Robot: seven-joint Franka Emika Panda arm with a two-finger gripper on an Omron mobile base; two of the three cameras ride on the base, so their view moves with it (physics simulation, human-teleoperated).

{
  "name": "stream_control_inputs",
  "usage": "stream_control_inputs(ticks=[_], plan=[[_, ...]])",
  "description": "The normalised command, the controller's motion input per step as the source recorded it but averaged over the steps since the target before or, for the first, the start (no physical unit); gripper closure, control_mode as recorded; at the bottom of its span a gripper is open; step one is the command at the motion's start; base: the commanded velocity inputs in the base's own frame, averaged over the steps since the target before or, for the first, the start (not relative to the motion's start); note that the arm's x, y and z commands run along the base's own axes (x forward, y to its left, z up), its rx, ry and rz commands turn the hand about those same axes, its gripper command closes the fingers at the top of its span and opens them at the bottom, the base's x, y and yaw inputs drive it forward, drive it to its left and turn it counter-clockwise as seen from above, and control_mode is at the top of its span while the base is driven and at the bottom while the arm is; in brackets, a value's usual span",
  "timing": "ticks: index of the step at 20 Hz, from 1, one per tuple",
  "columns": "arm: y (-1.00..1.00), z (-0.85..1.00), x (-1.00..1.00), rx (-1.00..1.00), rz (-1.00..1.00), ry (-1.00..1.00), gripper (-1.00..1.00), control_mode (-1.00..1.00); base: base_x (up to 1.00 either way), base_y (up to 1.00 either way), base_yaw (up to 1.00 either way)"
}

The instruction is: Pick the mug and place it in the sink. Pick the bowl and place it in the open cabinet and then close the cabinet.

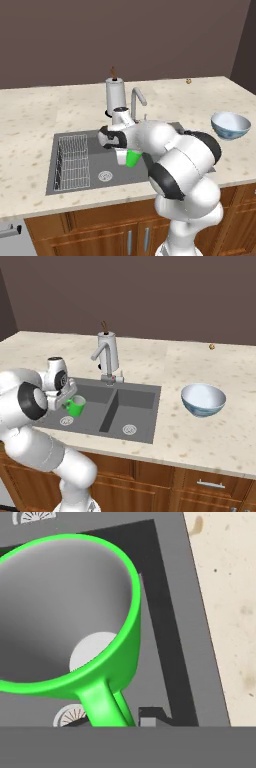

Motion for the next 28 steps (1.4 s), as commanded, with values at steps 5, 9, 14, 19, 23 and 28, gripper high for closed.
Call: stream_control_inputs(ticks=[5, 9, 14, 19, 23, 28], plan=[[0.07, -0.42, 0.5, -0.01, -0.06, 0.14, 1.0, -1.0, 0.0, 0.0, 0.0], [0.18, -0.55, 0.4, -0.1, -0.02, 0.02, 1.0, -1.0, 0.0, 0.0, 0.0], [0.14, -0.57, 0.35, -0.14, 0.0, 0.0, 1.0, -1.0, 0.0, 0.0, 0.0], [0.29, -0.57, 0.31, -0.14, 0.0, 0.0, 1.0, -1.0, 0.0, 0.0, 0.0], [0.37, -0.46, 0.42, -0.1, -0.04, 0.0, 1.0, -1.0, 0.0, 0.0, 0.0], [0.31, -0.37, 0.34, -0.07, -0.06, 0.0, 1.0, -1.0, 0.0, 0.0, 0.0]])
